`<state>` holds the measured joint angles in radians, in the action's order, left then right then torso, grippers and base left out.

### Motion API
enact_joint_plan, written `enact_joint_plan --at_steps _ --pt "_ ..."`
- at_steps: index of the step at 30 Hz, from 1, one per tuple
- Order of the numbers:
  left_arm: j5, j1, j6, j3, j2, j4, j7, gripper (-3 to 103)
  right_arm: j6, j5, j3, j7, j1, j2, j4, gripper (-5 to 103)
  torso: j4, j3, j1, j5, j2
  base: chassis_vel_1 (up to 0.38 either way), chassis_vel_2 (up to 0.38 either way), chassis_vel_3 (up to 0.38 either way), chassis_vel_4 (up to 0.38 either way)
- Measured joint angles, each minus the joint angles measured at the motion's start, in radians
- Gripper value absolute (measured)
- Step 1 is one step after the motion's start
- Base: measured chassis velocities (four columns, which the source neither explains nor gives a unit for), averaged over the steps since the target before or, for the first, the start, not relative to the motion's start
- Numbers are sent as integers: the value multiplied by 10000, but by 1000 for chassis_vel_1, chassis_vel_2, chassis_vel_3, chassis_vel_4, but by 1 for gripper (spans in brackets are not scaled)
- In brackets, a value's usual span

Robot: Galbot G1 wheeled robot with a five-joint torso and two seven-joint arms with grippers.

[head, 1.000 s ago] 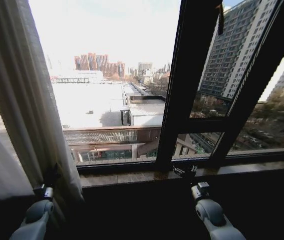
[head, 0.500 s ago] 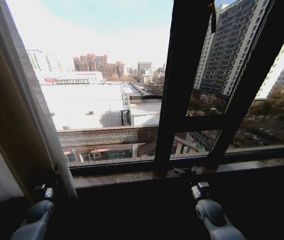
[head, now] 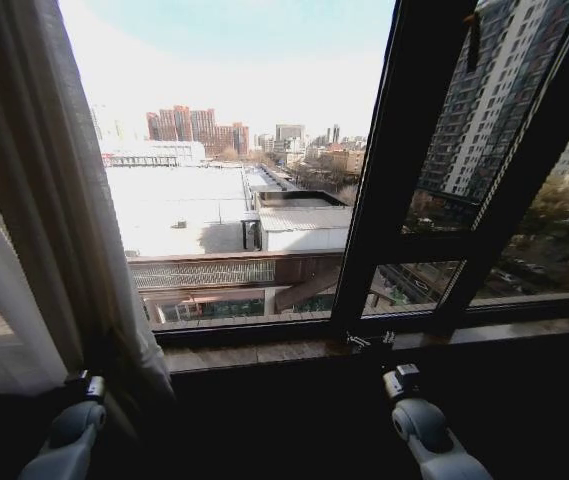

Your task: Open the curtains by pulling them apart, changing their state from closed to fully open.

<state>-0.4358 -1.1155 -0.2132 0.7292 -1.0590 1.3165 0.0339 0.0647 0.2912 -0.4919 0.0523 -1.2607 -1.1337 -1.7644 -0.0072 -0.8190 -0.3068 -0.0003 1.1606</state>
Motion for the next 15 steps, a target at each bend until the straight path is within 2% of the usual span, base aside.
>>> enact_joint_plan --at_steps 3,7,8,11,15 --pt "-42 65 13 30 69 -75 120 0 0 0 0 1 0 1 1 100 -3 -2 -1 0 0 0 0 0 0" --pt "-287 423 146 330 529 -602 748 0 0 0 -4 1 0 4 2 100 -10 -2 -1 1 -1 -12 -28 9 9" --pt "-287 423 146 330 529 -602 748 0 0 0 -4 1 0 4 2 100 -10 -2 -1 1 -1 -19 -56 -5 10" --pt "-268 590 131 662 1032 -1284 1320 0 0 0 -2 1 0 3 2 100 -1 -2 0 0 0 0 0 0 0" --pt "-238 729 95 1114 1394 -2068 1647 0 0 0 -2 0 0 3 2 100 0 -1 -1 0 0 0 0 0 0"
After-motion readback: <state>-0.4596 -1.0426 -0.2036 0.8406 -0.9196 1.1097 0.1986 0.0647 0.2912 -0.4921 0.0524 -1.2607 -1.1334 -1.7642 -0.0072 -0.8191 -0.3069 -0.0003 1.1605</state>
